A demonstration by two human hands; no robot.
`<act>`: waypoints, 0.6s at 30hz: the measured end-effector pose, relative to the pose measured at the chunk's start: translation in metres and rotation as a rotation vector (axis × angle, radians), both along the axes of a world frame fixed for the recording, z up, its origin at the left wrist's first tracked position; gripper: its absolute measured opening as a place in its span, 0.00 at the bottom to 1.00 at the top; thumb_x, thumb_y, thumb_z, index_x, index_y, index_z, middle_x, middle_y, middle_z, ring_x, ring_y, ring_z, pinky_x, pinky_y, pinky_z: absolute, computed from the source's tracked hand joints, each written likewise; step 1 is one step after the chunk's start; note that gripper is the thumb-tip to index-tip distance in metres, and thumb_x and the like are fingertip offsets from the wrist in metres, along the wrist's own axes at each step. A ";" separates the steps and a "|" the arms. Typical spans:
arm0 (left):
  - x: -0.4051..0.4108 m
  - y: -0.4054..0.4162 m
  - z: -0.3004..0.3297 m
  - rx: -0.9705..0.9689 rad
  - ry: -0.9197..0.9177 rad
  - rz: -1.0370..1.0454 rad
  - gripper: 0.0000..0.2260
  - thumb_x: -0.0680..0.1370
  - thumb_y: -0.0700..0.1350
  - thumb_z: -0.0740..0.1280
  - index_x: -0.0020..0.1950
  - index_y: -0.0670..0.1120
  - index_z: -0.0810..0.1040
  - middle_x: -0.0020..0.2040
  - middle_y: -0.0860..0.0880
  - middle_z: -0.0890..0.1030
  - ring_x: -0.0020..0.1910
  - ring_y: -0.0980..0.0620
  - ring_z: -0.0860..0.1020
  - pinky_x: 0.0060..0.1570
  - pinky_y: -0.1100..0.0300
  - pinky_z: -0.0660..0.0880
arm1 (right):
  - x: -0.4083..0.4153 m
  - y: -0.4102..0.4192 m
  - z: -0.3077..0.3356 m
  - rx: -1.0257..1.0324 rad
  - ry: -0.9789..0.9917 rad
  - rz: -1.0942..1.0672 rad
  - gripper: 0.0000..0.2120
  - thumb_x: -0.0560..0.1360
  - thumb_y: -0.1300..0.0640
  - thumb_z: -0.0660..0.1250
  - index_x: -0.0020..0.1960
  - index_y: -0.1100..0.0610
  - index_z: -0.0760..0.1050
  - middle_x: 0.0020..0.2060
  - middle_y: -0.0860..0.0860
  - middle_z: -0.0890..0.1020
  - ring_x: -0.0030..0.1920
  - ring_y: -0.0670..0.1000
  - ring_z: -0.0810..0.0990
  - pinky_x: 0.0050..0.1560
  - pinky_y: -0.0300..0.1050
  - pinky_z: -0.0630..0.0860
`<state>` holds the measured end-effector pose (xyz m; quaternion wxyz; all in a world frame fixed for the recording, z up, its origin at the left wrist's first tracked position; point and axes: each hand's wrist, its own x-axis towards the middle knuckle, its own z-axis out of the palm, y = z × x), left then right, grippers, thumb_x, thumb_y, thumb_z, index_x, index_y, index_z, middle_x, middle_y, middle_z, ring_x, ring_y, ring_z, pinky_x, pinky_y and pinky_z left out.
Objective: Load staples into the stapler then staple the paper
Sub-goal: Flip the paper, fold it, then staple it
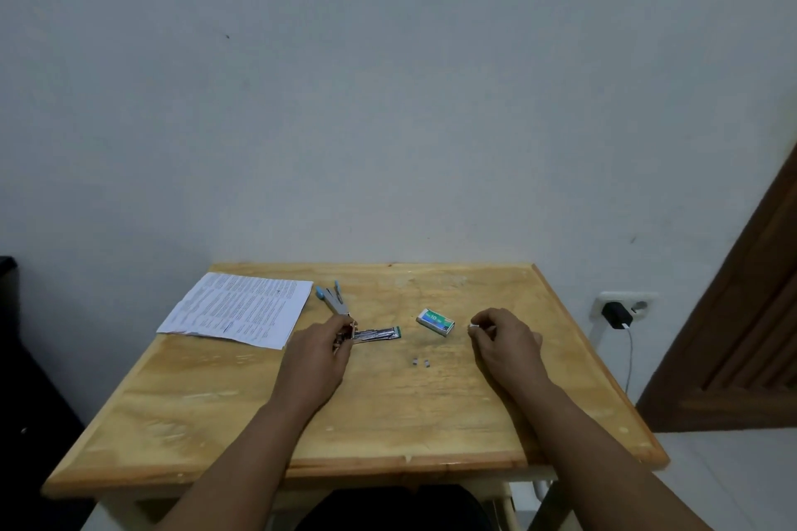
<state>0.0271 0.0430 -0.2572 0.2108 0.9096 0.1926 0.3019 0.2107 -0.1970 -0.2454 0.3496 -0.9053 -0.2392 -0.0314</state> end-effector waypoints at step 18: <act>0.004 0.004 -0.006 -0.021 -0.033 0.018 0.08 0.81 0.45 0.70 0.60 0.48 0.83 0.50 0.52 0.80 0.48 0.53 0.76 0.46 0.57 0.75 | -0.046 0.113 0.029 -0.057 0.104 0.451 0.06 0.79 0.49 0.71 0.44 0.40 0.80 0.44 0.40 0.83 0.49 0.48 0.81 0.58 0.58 0.79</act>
